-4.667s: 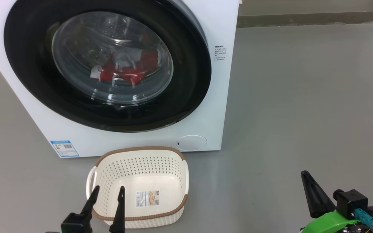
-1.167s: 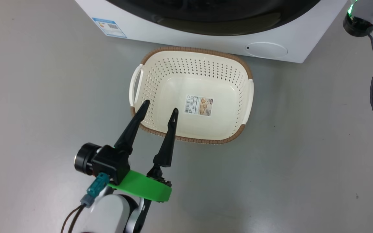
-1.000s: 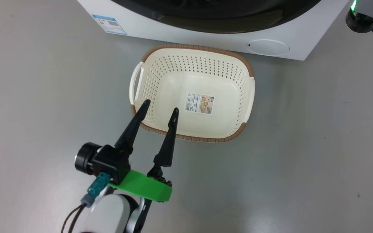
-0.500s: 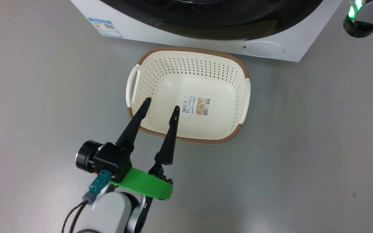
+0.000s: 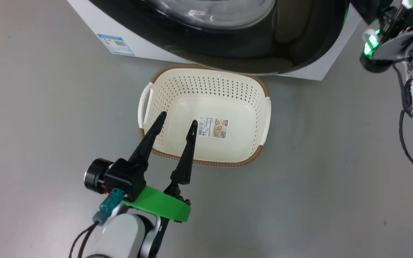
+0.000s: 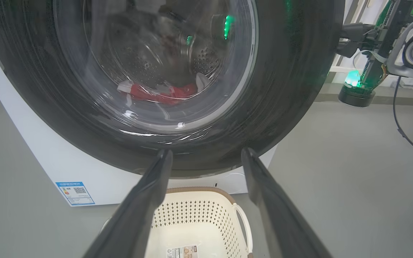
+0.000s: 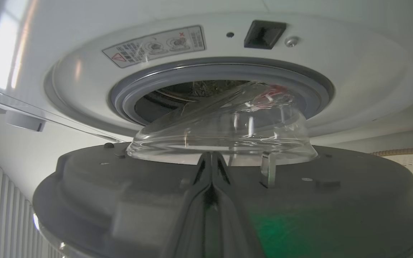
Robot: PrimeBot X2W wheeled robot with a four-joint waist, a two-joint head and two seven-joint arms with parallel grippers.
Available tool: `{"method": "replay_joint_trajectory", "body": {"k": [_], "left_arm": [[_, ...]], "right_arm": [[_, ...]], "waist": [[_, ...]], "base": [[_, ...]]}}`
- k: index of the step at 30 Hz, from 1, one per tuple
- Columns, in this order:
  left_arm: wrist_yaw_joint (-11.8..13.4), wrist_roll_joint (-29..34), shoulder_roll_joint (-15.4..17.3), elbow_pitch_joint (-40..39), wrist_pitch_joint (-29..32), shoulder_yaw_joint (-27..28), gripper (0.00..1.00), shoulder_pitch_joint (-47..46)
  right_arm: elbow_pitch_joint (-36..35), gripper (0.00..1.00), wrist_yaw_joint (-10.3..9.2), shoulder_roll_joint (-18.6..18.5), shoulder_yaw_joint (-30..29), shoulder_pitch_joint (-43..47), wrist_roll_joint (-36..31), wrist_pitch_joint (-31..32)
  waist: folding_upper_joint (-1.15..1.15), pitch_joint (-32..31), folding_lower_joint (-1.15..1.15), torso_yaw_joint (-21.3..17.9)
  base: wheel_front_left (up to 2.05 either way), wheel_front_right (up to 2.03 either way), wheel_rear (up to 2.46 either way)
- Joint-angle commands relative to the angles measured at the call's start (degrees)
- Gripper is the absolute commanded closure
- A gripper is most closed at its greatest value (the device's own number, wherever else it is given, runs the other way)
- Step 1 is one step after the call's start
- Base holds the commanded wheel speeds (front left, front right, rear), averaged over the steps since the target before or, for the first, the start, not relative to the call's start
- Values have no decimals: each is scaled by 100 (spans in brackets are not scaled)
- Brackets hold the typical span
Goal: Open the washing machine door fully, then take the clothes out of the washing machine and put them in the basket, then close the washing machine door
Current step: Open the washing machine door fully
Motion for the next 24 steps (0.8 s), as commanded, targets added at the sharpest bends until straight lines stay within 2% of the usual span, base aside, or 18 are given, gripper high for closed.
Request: {"method": "replay_joint_trajectory", "body": {"k": [1, 11, 24], "left_arm": [[14, -18, 91, -106, -68, 174, 0, 77], [-4, 17, 91, 48, -68, 237, 0, 246], [-32, 80, 91, 260, -68, 331, 0, 500]], "right_arm": [[-166, 100, 2, 232, 101, 148, 19, 103], [-531, 100, 2, 355, 133, 822, 86, 430], [-925, 100, 2, 525, 207, 1629, 131, 567]], "waist": [[0, -58, 0, -15], [0, -370, 0, -52], [0, -831, 0, -85]], "base": [[0, 0, 0], [0, 0, 0], [0, 0, 0]]}}
